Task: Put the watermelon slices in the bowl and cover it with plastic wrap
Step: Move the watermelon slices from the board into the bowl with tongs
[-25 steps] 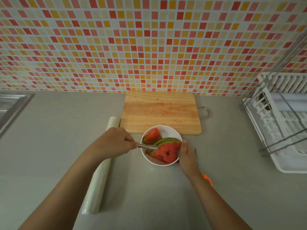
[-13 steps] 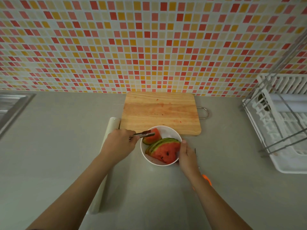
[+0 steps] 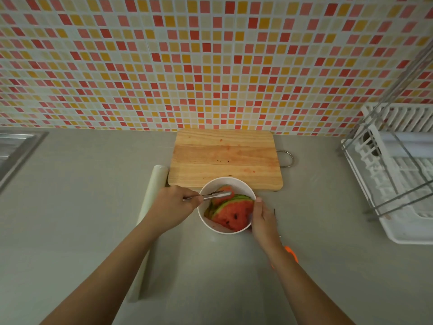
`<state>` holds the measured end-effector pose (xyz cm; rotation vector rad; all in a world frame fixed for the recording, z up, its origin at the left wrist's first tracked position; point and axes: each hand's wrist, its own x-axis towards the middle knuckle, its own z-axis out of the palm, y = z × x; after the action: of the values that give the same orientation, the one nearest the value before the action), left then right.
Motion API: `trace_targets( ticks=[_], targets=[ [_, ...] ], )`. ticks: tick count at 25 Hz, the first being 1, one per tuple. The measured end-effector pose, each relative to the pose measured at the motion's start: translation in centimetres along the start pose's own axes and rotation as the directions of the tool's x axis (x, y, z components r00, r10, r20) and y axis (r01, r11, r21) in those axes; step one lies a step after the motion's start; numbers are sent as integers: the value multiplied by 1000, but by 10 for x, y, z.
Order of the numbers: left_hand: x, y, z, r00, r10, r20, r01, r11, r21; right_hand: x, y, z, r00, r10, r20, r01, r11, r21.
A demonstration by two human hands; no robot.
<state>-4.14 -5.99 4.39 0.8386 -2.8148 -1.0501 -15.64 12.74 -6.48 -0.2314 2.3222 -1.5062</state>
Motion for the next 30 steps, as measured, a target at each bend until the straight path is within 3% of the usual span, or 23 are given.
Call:
trace_targets(
  ticks=[5,10,15,18,30],
  targets=[
    [3,-5,-6,994,-73,84,83,989,-120,0,0,0,1000,15,12,-15,1000,-12],
    [40,-9,-18,974,-194,-116,155,945,-287,0,-1,-1,1000,-1,-1,1,999,-33],
    [95,-11,12,950,-211,-232,229,972,54,0,0,0,1000,7,7,-7,999,-47],
    [111,-15,32,926,-214,-309,265,955,131,1,0,-1,1000,18,13,-17,999,-47],
    [127,-15,52,876,-381,-296,422,902,88,1,0,-1,1000,17,21,-16,999,-35]
  ],
)
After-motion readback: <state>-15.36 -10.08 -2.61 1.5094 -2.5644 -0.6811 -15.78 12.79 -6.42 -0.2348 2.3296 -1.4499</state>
